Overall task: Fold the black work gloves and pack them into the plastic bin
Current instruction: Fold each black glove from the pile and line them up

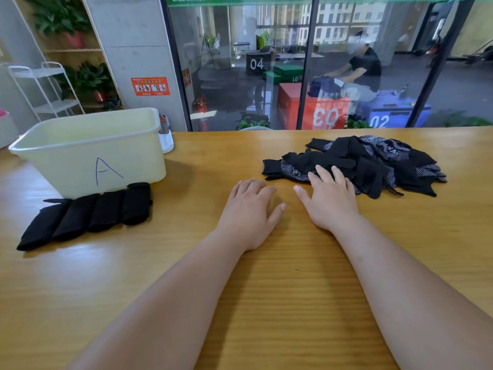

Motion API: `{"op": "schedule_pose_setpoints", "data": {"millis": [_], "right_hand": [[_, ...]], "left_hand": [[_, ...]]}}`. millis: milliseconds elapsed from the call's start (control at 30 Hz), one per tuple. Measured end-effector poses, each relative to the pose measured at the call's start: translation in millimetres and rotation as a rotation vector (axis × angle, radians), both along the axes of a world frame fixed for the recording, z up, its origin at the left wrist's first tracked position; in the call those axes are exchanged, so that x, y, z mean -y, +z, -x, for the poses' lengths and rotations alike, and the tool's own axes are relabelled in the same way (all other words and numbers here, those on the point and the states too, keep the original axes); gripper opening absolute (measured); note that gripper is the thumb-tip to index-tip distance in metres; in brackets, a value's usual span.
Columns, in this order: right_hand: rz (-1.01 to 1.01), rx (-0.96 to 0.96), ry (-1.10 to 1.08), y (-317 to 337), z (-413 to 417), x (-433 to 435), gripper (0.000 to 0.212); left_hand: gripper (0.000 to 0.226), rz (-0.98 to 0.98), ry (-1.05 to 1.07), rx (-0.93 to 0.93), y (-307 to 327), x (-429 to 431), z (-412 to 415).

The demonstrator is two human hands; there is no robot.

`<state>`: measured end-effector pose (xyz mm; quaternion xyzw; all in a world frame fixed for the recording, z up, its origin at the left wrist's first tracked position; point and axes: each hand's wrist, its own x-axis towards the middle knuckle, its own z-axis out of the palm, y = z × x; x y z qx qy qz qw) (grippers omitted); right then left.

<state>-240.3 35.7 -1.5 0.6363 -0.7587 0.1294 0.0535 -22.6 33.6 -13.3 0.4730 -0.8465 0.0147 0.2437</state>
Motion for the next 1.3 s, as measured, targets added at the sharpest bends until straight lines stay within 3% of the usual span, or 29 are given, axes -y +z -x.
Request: {"op": "schedule_pose_setpoints", "data": {"millis": [333,500,667,767,933,1300], "right_hand": [[0.078,-0.072,0.128,8.0,0.4,-11.7,0.069],[-0.041,-0.001,0.416,29.4,-1.6,-40.2,0.047],[-0.025,0.144,0.484,34.2,0.1,-56.1,0.031],[0.090,0.103,0.408,31.4,-1.4,-51.3,0.041],[-0.228,-0.040,0.310,14.4,-11.6,-42.2,0.081],[-0.190,-0.075,0.361,22.6,-11.8,-49.7,0.074]], "left_hand": [[0.056,-0.028,-0.003,-0.035,2.9,-3.1,-2.6],[0.055,-0.042,0.014,-0.070,5.7,-4.9,-5.5],[0.053,-0.063,0.008,-0.095,9.2,-6.2,-7.4],[0.054,-0.078,-0.003,-0.104,10.0,-7.4,-7.6],[0.055,-0.116,0.001,-0.116,10.3,-7.8,-8.0],[0.057,-0.176,0.017,-0.163,10.8,-6.2,-10.1]]}}
